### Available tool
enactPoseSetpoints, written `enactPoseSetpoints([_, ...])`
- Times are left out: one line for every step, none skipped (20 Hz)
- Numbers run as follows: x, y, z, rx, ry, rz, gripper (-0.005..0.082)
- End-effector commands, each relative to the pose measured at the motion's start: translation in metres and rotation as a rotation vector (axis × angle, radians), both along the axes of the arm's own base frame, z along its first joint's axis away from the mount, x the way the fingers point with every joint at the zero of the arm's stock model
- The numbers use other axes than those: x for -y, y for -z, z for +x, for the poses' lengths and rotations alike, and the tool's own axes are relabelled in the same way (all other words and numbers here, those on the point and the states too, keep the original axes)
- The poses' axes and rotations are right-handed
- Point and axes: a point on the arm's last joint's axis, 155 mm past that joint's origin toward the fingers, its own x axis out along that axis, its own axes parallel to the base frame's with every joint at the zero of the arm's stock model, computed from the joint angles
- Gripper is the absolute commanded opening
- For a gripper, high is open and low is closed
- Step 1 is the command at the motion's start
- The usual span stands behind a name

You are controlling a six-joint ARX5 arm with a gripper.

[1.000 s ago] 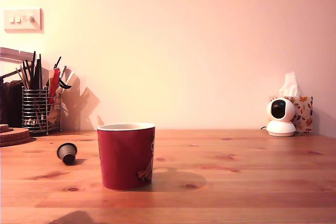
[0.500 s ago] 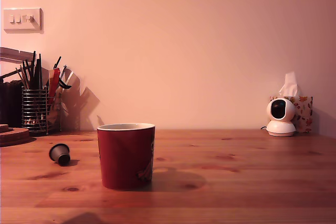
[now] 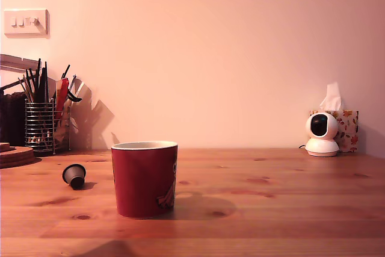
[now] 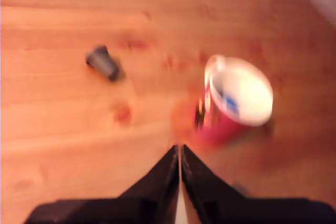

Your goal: Pick up the coffee capsules on the table and drop them inside the coffee cup

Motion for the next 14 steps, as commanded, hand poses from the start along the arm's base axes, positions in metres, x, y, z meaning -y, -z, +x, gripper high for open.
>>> enactPoseSetpoints([-0.005, -0.001, 0.007, -0.002, -0.059, -0.035, -0.0019])
enactPoseSetpoints([-0.007, -0.005, 0.012, 0.014, -0.076, -0.042, -0.0019])
enactPoseSetpoints([-0.006, -0.008, 0.015, 0.020, -0.087, -0.061, -0.0018])
enactPoseSetpoints([-0.006, -0.010, 0.018, 0.031, -0.087, -0.065, -0.0011])
enactPoseSetpoints([-0.005, -0.012, 0.020, 0.039, -0.087, -0.067, -0.0009])
enactPoseSetpoints([-0.004, -0.011, 0.022, 0.039, -0.087, -0.068, -0.0009])
enactPoseSetpoints([-0.004, -0.011, 0.024, 0.029, -0.095, -0.082, -0.0009])
enactPoseSetpoints([-0.004, -0.008, 0.026, 0.014, -0.104, -0.094, -0.0009])
enactPoseSetpoints([-0.003, -0.006, 0.027, 0.004, -0.108, -0.099, -0.0009])
enactPoseSetpoints([-0.003, -0.004, 0.028, -0.003, -0.110, -0.100, -0.0009])
enactPoseSetpoints([-0.003, -0.003, 0.030, -0.009, -0.111, -0.100, -0.0009])
enactPoseSetpoints([-0.002, -0.002, 0.031, -0.011, -0.111, -0.100, -0.0009])
enactPoseSetpoints([-0.002, -0.002, 0.033, -0.010, -0.112, -0.100, -0.0008])
enactPoseSetpoints([-0.002, -0.002, 0.035, -0.005, -0.115, -0.100, -0.0008])
